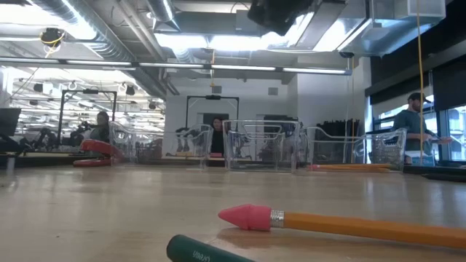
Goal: Sort crayons/erasers/pens/pencils in bins
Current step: Put the orange pencil into the right transparent bin
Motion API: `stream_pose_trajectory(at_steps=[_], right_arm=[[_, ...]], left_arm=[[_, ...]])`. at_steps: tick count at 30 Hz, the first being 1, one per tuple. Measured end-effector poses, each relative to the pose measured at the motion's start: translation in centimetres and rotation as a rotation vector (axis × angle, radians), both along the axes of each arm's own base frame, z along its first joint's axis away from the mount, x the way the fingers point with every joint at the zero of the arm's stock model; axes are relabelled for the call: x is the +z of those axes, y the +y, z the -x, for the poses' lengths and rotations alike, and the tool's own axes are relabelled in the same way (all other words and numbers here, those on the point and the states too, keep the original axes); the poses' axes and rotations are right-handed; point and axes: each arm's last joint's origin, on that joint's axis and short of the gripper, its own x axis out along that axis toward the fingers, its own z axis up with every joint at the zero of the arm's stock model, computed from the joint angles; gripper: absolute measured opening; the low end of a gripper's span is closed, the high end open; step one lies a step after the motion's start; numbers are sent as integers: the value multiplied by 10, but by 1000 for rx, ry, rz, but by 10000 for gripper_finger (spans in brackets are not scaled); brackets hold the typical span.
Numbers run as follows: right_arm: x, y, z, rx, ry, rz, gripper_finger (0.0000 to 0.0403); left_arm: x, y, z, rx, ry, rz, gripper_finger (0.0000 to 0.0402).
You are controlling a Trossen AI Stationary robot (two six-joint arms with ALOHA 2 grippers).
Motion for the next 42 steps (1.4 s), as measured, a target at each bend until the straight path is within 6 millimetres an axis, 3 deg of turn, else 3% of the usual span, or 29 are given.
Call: stream_pose_trajectory(at_steps=[7,20,26,32,42], right_arm=[[-8,3,-8,-63,13,-33,31],[-6,18,-8,-5,-48,-43,153],[-7,35,-7,19,-127,-41,166],[-22,48,-8,-61,-187,-62,161],[-80,65,-6,-16,-156,-36,160]], left_arm=[[4,-10,12,20,-56,-28,98],[8,-9,19,52,-89,-73,98],[8,-9,19,56,-91,-78,98],[8,-9,19,57,-92,-78,98],[9,-8,18,82,-109,-92,98]])
